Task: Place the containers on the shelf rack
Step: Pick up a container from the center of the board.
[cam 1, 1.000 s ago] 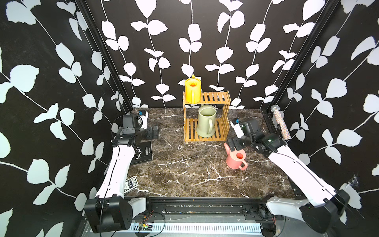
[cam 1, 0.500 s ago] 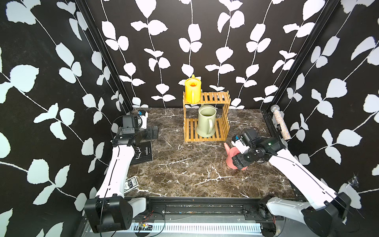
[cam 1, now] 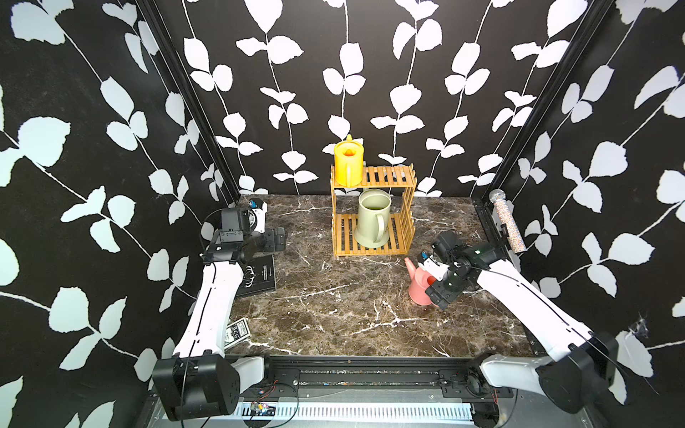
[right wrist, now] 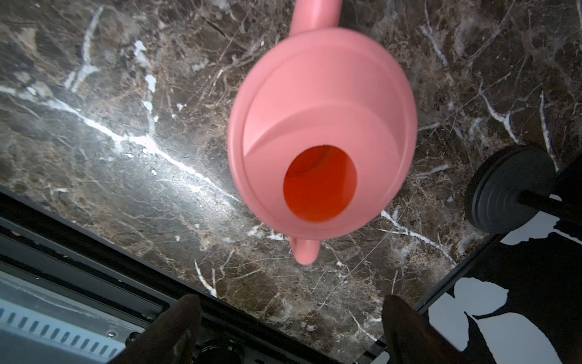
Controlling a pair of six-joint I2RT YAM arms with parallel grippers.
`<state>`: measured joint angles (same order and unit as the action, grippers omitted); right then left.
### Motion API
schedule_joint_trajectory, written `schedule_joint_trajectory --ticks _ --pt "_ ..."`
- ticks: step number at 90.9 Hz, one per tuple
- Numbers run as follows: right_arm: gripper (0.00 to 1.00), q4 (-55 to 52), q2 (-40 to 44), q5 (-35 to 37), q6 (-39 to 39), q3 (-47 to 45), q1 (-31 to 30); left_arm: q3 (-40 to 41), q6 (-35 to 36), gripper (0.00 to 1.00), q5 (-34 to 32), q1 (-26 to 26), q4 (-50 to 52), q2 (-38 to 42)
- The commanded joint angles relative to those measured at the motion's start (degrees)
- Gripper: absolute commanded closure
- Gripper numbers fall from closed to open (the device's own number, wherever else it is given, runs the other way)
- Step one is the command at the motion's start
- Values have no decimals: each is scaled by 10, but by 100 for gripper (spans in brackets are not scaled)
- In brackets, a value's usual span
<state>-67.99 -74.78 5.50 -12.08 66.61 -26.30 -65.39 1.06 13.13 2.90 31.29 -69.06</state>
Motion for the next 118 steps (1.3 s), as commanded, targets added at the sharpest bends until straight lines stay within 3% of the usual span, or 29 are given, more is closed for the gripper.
schedule_joint_trajectory --ticks 1,38,66,94,118 --pt "18 19 -31 9 -19 -11 7 9 -3 2 13 4 -15 -1" --pt "31 118 -93 -51 -1 -39 24 8 2 2 4 4 -13 -7" --pt "47 203 -92 -92 47 -50 24 10 1 2 5 7 -17 -9" --pt "49 348 -57 -138 110 -115 12 7 -2 1 11 8 -14 -9" --pt "49 438 -14 -84 157 -178 -28 7 -2 2 11 8 -14 -11"
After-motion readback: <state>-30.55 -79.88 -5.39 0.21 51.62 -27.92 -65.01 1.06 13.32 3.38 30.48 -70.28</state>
